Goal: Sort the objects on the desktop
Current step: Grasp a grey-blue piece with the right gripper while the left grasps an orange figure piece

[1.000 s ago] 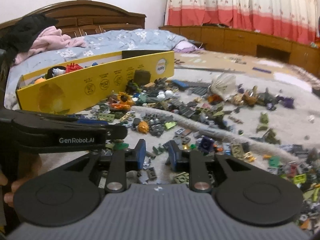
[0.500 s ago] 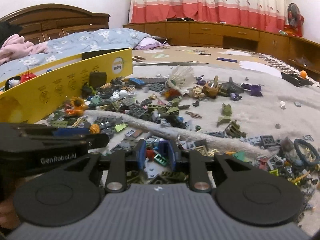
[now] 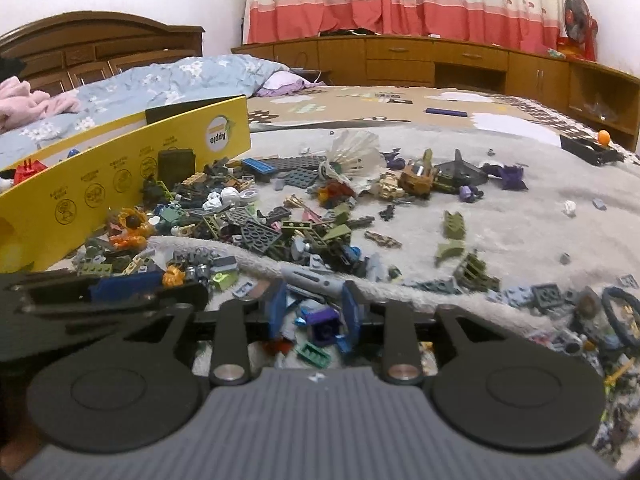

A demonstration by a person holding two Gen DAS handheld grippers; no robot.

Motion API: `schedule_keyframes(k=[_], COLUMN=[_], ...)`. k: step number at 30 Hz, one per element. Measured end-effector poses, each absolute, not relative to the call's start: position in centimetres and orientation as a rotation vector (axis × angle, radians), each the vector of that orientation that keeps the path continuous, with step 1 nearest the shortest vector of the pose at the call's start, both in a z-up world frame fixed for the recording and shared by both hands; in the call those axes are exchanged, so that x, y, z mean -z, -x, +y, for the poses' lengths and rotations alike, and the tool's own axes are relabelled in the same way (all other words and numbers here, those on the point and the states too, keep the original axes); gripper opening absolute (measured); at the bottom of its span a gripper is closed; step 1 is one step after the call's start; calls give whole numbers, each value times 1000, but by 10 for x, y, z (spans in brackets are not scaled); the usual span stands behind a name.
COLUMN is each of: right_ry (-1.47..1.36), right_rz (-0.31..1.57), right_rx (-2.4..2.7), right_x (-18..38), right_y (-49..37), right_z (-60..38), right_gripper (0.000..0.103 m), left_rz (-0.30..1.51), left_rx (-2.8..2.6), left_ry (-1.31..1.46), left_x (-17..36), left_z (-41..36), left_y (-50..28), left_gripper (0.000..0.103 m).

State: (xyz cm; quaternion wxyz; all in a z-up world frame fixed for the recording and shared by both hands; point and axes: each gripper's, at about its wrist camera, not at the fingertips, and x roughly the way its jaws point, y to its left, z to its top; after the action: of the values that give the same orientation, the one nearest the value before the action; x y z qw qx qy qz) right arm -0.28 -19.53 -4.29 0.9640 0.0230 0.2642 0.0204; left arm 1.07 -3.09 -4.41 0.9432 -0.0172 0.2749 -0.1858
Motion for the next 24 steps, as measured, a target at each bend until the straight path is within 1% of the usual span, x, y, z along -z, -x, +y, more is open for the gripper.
schedule_keyframes(k=[4,8,9,11,14,15,22,24], right_ry=[-84,-104,-101,-101,-127,-132,-135,-135], right_rz=[545,545,543,539,528,524,511,506], right_rx=[-26,-5,-1,5,5,1,-36,-41], right_x=[44,45,45,45,42,42,42,42], right_y=[-6,-10,-9,-7,-2,0,10,11], right_z=[-196,-196,-196,-196,-201,-203,-209,-209], right_gripper=[56,55,44,29,27,13,13,13], left_rz=[562,560,561,562,558,555,547,553], left_rx=[378,374,373,372,365,364,360,359], left_ry=[54,60,62,64,61,56,42,51], left_x=[45,46,46,46,44,43,40,41], left_z=[-27,-25,-25,-24,-24,-25,-30,-30], left_y=[-12,-10,-10,-11,-12,-13,-20,-24], left_gripper=[30,30,30,30,30,30,30,25])
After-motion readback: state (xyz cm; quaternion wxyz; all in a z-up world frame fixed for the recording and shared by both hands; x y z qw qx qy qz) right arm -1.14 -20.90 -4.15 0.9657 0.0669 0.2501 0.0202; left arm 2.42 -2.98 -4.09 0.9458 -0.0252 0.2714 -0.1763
